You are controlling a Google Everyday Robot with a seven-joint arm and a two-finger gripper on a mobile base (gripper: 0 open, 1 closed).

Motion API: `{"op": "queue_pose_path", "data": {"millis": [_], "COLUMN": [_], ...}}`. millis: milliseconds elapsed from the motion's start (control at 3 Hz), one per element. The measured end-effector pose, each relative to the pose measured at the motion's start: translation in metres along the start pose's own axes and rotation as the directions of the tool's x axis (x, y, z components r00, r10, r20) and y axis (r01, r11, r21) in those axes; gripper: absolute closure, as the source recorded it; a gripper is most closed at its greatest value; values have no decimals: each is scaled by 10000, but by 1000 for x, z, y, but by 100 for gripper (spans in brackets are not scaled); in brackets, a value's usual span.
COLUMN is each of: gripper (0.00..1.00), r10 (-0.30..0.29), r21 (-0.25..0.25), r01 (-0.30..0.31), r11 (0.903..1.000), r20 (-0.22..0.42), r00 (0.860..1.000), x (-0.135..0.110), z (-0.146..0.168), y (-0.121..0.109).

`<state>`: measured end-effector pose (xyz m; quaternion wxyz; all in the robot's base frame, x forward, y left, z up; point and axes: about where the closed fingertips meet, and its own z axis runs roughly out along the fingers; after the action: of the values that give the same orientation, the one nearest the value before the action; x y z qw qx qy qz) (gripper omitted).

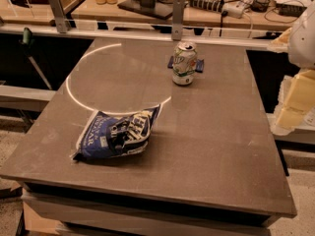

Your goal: Pick blue chip bag

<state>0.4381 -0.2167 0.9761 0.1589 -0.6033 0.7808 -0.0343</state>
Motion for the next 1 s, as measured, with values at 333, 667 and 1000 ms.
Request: {"op": "queue_pose_path", "data": {"millis": [333, 667, 1000], "gripper": [0, 0, 0], "r10": [0, -735, -1613], "r21": [2, -368, -836], "r01": [0, 748, 1715], "r11": [10000, 9965, 9816], "r20": [1, 352, 1170], "r00": [10000, 9967, 9799], "x": [0, -14, -55], "z": [0, 0, 6], "y": [0, 13, 50]}}
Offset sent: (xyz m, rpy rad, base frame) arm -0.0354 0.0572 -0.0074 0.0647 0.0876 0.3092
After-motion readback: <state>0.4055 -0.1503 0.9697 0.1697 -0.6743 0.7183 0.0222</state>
